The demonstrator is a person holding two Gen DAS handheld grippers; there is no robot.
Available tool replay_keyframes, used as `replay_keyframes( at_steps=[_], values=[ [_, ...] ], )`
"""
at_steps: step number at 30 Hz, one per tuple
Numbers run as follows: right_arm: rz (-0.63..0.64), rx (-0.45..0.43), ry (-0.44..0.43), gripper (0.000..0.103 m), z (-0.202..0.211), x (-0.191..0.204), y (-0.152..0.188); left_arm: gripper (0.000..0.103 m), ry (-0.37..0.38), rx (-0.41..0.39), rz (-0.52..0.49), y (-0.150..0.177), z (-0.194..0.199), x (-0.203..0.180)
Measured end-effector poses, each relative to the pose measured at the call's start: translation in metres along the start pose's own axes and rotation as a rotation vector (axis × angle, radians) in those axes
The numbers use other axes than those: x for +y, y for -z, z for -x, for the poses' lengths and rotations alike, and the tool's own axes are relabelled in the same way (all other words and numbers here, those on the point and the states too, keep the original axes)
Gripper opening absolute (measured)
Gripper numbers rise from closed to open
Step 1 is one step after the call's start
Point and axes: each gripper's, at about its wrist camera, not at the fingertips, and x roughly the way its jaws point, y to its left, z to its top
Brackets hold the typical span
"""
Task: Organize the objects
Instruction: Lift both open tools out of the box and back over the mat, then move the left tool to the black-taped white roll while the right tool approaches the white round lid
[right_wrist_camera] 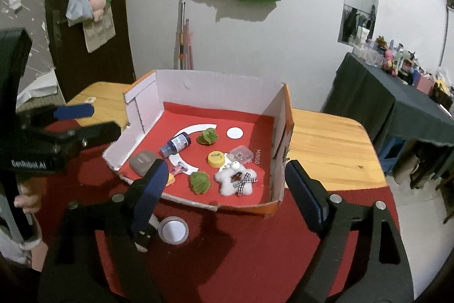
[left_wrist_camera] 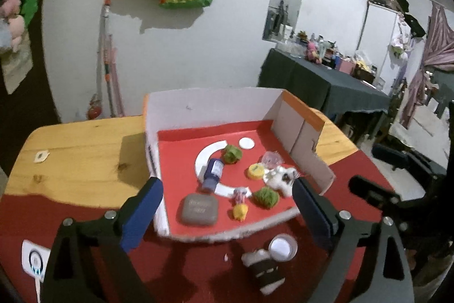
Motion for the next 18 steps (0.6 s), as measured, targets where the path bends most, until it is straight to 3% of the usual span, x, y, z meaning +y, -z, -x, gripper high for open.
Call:
replay_keyframes(
  at_steps=[8, 18],
  values=[
    [-0.070, 0.003, -0.034, 0.090, 0.003, -0.003, 0.038, 0.098, -0.072, 0.016, 0.054, 0.053, 0.006, -0.001],
    [-0.087, 0.080, -0.021, 0.090, -0.025, 0.000, 0.083, 0.098, -0.126, 0.087, 0.105, 0.100, -0.012, -0.001]
  ],
)
